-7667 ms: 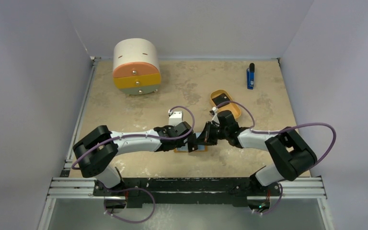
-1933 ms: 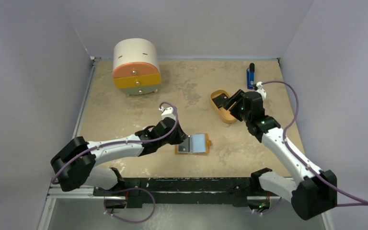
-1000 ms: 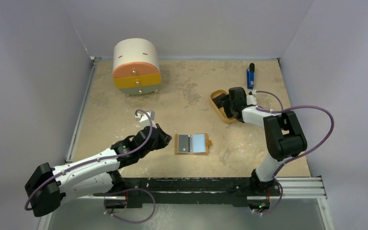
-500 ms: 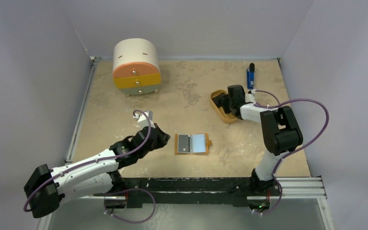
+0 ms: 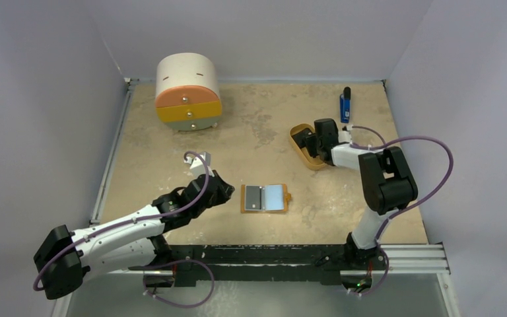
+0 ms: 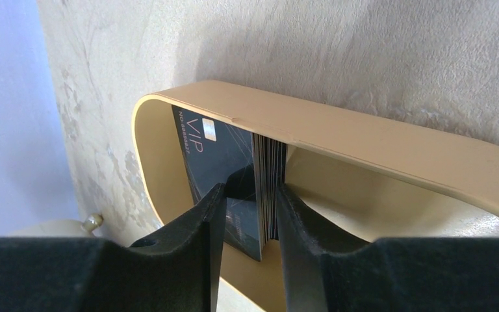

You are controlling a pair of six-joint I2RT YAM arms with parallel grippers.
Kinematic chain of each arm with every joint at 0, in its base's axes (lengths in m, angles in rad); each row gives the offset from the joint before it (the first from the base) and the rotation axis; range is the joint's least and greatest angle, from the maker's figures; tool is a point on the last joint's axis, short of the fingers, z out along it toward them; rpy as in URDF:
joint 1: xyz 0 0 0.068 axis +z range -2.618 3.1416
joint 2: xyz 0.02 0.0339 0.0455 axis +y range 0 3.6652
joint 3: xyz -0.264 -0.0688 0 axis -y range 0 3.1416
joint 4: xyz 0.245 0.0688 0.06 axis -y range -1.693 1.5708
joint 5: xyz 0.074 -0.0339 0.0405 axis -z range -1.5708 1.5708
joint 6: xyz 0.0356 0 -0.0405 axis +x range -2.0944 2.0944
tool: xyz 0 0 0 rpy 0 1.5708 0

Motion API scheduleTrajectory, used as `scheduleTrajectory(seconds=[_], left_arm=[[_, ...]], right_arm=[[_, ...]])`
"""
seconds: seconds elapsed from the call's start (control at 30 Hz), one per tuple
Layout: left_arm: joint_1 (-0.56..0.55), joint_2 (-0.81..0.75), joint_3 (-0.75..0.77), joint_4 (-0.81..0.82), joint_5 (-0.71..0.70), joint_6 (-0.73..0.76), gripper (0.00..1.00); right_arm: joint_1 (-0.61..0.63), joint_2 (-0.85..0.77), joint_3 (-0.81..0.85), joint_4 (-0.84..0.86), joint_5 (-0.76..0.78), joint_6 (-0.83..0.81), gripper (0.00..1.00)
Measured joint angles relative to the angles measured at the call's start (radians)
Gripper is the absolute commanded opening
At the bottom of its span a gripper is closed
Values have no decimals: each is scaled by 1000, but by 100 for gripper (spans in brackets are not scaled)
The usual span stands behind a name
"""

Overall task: Put the credit cards into the card holder
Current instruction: Pick up the credit card from the storage box.

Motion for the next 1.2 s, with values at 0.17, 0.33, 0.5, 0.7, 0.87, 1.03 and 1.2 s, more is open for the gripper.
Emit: scheduleTrajectory(seconds=[0.17,0.33,0.5,0.7,0.87,1.03,1.2], left_arm=[[0,0,0,0,0,-8,0],[0,0,0,0,1,-20,0],[0,0,-8,3,5,-27,0],[0,1,-9,3,12,-35,0],[0,1,-16,6,16,-43,0],[0,1,-24,9,21,-50,0],[0,1,-24,10,22,-50,0]], right_arm=[[0,-8,-21,27,-3,4,32],[0,-35,-51,34,-7,5,31],[0,-61,-78,30,-7,3,32],[0,-73,-90,29,-7,-1,25],[0,-85,-99,28,-7,-4,22],[0,-103,-106,24,-7,-10,19],[0,-129,-108,19,-7,-21,12]])
